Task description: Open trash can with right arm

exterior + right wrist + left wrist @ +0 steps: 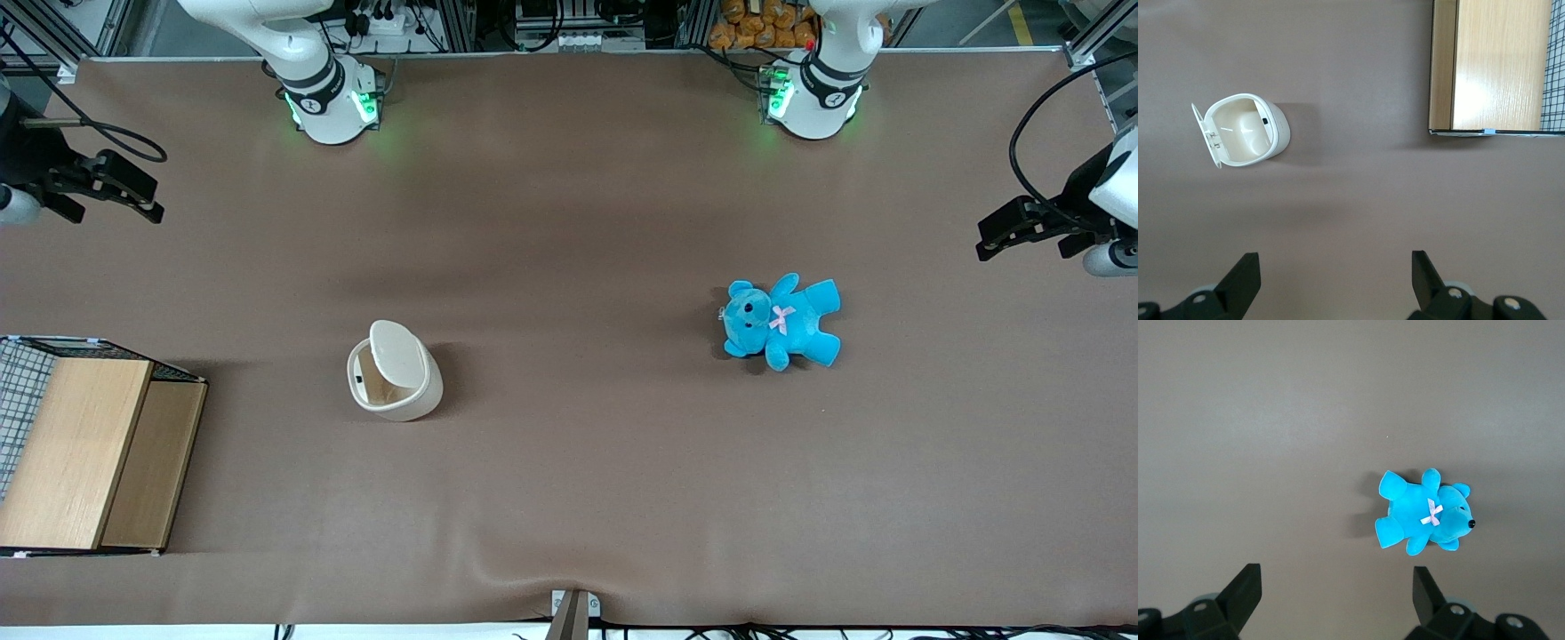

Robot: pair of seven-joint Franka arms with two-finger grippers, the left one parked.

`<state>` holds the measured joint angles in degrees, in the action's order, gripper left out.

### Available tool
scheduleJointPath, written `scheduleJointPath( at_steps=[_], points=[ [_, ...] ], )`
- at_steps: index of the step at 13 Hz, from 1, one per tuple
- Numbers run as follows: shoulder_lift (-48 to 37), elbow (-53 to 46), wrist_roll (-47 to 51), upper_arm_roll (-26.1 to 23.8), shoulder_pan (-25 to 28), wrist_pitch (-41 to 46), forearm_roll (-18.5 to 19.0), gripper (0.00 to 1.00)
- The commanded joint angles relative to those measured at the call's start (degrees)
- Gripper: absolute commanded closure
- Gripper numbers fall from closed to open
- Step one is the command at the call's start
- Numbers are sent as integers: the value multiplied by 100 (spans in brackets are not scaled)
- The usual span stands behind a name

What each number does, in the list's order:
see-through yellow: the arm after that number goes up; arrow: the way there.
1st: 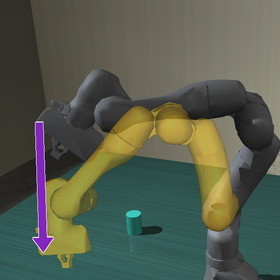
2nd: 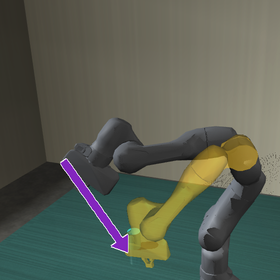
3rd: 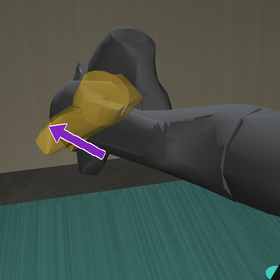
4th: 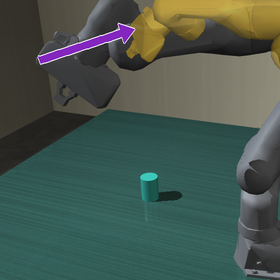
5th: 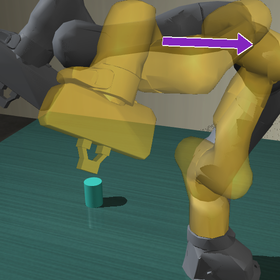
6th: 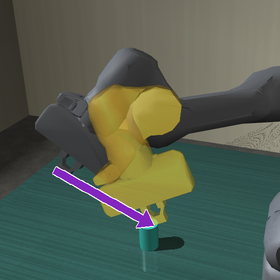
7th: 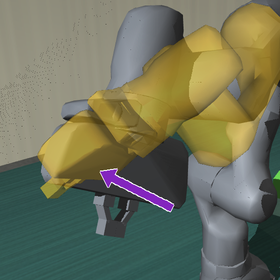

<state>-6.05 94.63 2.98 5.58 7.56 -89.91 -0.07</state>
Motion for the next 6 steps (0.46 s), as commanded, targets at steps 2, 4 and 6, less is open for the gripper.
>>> scheduleJointPath(
  at_steps=[2,4,6],
  points=[
    [-98,117,-16,-4,0,-71,-63,0],
    [-98,117,-34,-4,0,-45,-63,0],
    [-98,109,-52,-13,0,-27,-72,0]
  ],
)
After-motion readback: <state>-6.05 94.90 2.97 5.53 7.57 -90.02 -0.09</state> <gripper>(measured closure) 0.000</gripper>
